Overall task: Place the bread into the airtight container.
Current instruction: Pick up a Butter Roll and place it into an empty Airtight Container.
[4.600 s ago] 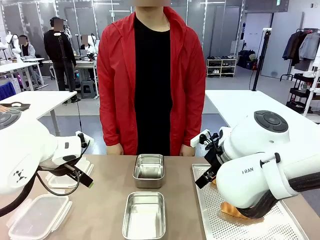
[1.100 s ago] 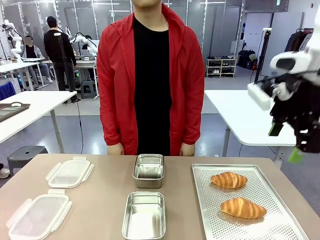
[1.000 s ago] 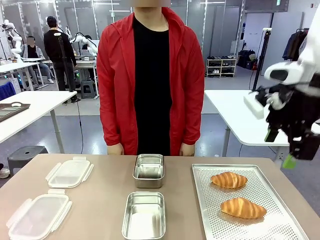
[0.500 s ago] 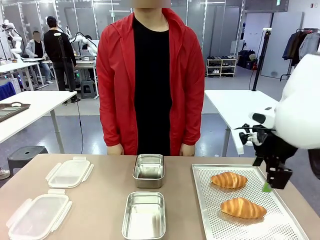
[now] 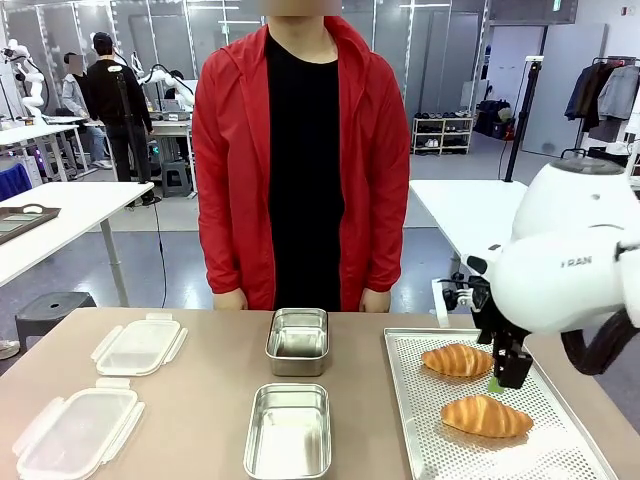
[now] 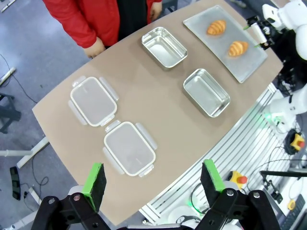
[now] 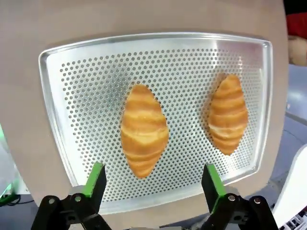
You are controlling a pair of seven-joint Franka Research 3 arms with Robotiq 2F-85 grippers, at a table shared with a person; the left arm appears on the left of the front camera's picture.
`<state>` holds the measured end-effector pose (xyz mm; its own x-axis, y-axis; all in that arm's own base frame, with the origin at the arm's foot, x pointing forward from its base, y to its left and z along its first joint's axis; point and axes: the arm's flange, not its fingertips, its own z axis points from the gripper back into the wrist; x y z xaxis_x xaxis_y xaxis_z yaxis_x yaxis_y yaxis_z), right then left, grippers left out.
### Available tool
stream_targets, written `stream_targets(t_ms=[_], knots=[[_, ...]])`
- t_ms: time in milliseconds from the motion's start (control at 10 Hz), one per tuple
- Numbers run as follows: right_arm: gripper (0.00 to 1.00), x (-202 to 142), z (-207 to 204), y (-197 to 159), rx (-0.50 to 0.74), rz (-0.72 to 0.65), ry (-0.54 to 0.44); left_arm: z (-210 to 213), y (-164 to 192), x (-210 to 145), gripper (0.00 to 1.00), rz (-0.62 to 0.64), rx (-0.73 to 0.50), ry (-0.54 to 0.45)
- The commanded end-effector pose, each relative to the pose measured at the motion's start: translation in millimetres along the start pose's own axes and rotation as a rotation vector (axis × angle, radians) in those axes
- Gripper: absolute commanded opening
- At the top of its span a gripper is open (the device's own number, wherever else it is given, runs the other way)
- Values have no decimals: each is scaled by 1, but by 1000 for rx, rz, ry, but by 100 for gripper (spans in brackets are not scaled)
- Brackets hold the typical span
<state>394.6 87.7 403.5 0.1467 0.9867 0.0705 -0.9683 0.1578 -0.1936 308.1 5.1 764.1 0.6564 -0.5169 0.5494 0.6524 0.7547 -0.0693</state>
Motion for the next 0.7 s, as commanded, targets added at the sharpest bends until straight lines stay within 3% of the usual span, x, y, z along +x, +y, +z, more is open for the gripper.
stream_targets(t_ms=[0,600], knots=[[100,-6,-22,18,2,-31,38,1,0,0,100,-18,-1,-2],[100,-7,-79,14,33,-41,64,1,0,0,100,-18,-1,-2]])
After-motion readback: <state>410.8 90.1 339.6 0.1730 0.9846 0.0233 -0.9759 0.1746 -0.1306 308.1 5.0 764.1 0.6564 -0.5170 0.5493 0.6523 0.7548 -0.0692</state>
